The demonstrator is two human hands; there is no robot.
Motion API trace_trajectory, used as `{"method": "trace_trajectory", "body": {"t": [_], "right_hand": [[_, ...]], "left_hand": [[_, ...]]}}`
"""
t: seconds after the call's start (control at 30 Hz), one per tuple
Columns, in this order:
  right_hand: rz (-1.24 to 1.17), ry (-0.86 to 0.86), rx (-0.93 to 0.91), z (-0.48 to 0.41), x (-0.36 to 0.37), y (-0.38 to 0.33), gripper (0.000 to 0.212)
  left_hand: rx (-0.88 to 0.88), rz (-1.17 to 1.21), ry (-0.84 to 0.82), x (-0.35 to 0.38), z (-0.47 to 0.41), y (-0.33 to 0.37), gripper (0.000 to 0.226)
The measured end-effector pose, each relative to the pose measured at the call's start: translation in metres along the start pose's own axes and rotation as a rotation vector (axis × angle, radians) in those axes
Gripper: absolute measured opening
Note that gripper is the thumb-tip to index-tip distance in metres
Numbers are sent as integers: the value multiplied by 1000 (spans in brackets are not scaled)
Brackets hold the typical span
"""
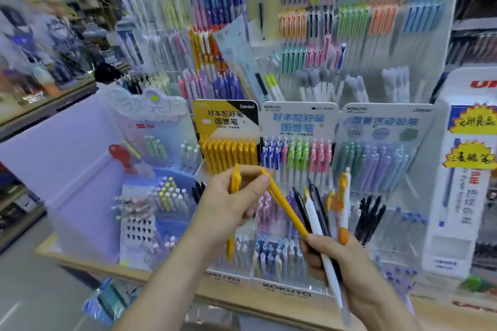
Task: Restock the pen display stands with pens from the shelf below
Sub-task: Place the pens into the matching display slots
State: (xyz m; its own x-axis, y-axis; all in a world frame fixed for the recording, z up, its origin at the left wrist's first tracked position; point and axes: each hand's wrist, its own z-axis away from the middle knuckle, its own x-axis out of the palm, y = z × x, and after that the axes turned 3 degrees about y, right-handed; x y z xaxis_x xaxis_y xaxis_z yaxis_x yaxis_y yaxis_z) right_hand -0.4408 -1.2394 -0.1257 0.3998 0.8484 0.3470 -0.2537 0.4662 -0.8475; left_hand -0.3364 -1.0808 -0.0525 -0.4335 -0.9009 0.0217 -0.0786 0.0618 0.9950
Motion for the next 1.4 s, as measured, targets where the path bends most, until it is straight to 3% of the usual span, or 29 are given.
{"method": "trace_trajectory", "body": {"t": [0.27,0.4,0.6,0.87,1.03,1.2,1.4], "right_hand": [[168,-40,-38,-33,16,-4,27],[297,53,-135,-49,23,-5,22],[200,363,-174,-77,41,4,21],[57,597,-204,-87,74,22,18],[-8,648,-203,-83,85,37,23],[-30,654,-206,-82,85,40,23],[-23,634,-209,-84,88,35,19]], "left_hand": [[117,-155,41,-21,-31,-4,8],[121,-161,70,-34,-57,-13,3],[267,-294,209,-66,-108,-17,17],[433,-555,40,-86,-159,-57,6],[449,-603,-109,-87,-171,-79,16],[468,-635,-142,-82,-182,-85,24],[647,-782,-195,-71,-190,-89,30]]}}
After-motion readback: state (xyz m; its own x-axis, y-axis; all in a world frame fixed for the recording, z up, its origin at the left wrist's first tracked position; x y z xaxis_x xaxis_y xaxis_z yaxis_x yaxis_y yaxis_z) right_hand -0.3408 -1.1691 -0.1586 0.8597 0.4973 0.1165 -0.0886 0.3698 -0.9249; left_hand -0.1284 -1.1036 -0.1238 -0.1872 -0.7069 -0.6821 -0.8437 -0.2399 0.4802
